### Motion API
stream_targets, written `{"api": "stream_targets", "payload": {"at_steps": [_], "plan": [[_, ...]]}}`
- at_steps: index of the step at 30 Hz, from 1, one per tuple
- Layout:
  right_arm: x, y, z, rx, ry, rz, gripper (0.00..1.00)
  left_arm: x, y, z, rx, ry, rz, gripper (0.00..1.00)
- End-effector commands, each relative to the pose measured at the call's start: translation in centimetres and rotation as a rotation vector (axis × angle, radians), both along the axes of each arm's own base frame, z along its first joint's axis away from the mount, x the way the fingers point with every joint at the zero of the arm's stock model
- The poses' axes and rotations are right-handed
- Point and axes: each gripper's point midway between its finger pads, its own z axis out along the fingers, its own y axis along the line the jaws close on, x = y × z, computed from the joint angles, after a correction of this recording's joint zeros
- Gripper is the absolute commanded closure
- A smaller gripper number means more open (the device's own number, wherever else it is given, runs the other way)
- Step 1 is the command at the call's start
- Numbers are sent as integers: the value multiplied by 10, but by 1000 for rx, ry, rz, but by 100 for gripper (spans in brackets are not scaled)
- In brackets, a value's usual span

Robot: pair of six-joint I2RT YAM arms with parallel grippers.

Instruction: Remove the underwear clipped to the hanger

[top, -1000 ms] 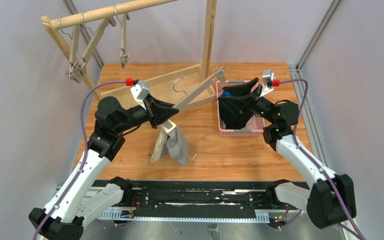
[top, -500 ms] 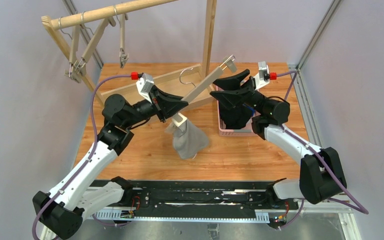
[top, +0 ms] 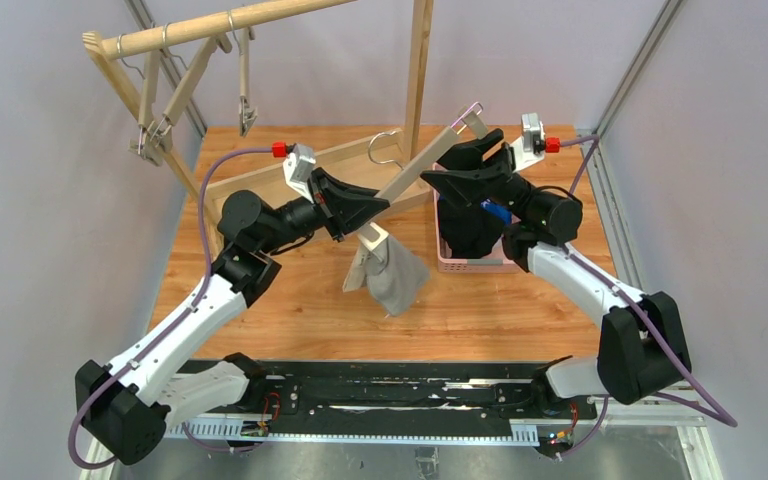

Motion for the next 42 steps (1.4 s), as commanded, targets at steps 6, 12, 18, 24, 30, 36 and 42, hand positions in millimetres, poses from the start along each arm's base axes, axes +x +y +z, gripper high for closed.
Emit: {"api": "stream_targets", "payload": {"at_steps": [6,12,18,24,30,36,42], "plan": [[-10,2,31,64,-93,15,51,-7,-8,25,-93,-70,-20,100],[-9,6,31,58,-93,30,65,-5,-13,25,-92,-64,-29,100],[-9,8,30,47,-89,48,98,-1,-17,22,-85,-57,-26,100],[-9,8,28,47,-84,44,99,1,-18,18,-82,-39,-25,98],[-14,3,31,60,-100,22,99,2,-18,7,-70,-26,-19,70],[-16,1,31,66,-102,14,99,1,-13,4,-74,-28,5,61],[-21,-2,33,71,-113,7,99,-5,-4,-1,-36,-73,37,52]]}}
